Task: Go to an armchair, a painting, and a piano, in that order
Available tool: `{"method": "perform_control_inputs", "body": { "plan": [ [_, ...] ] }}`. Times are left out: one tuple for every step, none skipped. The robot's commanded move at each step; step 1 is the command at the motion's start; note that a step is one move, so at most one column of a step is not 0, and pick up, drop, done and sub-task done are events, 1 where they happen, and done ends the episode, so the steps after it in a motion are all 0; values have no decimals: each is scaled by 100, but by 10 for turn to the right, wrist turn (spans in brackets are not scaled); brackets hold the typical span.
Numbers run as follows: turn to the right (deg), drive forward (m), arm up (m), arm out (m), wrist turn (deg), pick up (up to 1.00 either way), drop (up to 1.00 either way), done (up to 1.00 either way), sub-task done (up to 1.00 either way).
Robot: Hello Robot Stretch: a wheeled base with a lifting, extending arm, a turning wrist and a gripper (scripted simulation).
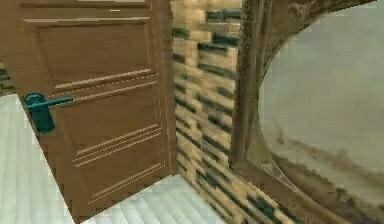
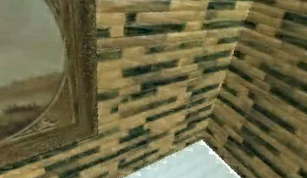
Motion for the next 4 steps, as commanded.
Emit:
{"method": "perform_control_inputs", "body": {
  "plan": [
    [-450,0,0,0,0,0,0,0,0],
    [-300,0,0,0,0,0,0,0,0],
    [0,100,0,0,0,0,0,0,0],
    [-60,0,0,0,0,0,0,0,0]
  ]
}}
